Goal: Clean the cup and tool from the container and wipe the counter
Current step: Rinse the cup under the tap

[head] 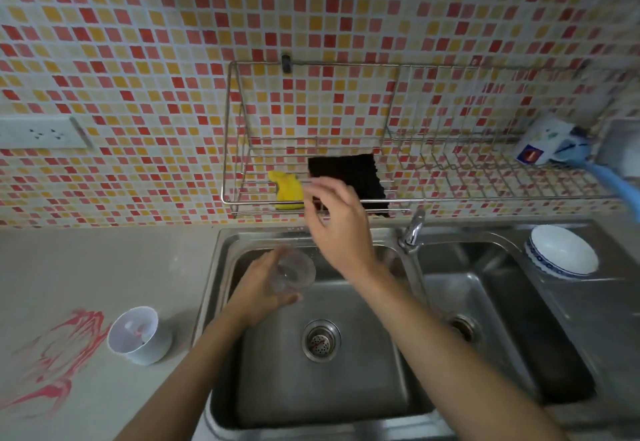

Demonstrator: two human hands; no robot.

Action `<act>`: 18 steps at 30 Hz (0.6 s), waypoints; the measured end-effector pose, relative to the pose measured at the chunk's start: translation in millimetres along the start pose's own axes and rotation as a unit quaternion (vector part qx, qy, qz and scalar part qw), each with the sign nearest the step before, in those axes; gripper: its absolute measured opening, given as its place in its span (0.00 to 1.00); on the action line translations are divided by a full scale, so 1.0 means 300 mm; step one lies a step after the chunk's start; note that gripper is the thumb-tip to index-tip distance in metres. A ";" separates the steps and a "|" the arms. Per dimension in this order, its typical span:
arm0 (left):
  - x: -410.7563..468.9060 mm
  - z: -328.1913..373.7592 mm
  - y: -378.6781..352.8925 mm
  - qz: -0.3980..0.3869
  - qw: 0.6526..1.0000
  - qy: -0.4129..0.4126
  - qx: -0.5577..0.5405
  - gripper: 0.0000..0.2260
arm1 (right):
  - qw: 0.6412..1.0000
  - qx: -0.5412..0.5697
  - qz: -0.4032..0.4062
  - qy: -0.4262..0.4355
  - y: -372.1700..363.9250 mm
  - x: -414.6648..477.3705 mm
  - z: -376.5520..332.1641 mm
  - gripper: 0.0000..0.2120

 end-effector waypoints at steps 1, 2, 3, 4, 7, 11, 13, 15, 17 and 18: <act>0.015 0.015 -0.035 -0.009 1.000 0.000 -0.010 0.36 | 0.999 0.004 0.030 0.012 0.060 -0.081 0.034 0.11; 0.030 0.028 -0.074 -0.014 1.000 -0.001 -0.015 0.36 | 0.999 -0.001 0.051 0.012 0.118 -0.166 0.085 0.10; 0.043 0.059 -0.104 -0.019 1.000 -0.003 -0.016 0.34 | 0.998 -0.012 0.063 -0.008 0.171 -0.246 0.152 0.09; 0.058 0.087 -0.139 -0.026 0.999 -0.005 -0.017 0.32 | 0.996 -0.025 0.069 -0.047 0.219 -0.319 0.236 0.09; 0.105 0.194 -0.231 -0.056 0.998 -0.008 -0.019 0.27 | 0.971 -0.077 0.069 -0.214 0.322 -0.446 0.522 0.09; 0.184 0.320 -0.335 -0.077 0.996 -0.015 -0.043 0.30 | 0.928 -0.084 -0.004 -0.364 0.348 -0.434 0.802 0.19; 0.220 0.372 -0.366 -0.081 0.995 -0.015 -0.051 0.30 | 0.915 -0.050 -0.053 -0.397 0.309 -0.397 0.888 0.25; 0.250 0.410 -0.393 -0.085 0.995 -0.013 -0.054 0.32 | 0.907 0.004 -0.082 -0.414 0.259 -0.365 0.959 0.26; 0.272 0.436 -0.406 -0.083 0.995 -0.006 -0.052 0.33 | 0.905 0.029 -0.117 -0.409 0.215 -0.340 1.002 0.23; 0.282 0.443 -0.409 -0.083 0.995 -0.001 -0.052 0.33 | 0.908 0.026 -0.145 -0.392 0.189 -0.335 1.023 0.22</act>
Point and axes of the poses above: each hand's wrist, its own x-axis towards the middle knuckle, its own y-axis out of the back of the hand, z = x × y, the point moved 5 cm from there along x, towards the middle knuckle, and after that the axes turned 7 degrees about x, right-handed, at the moved point
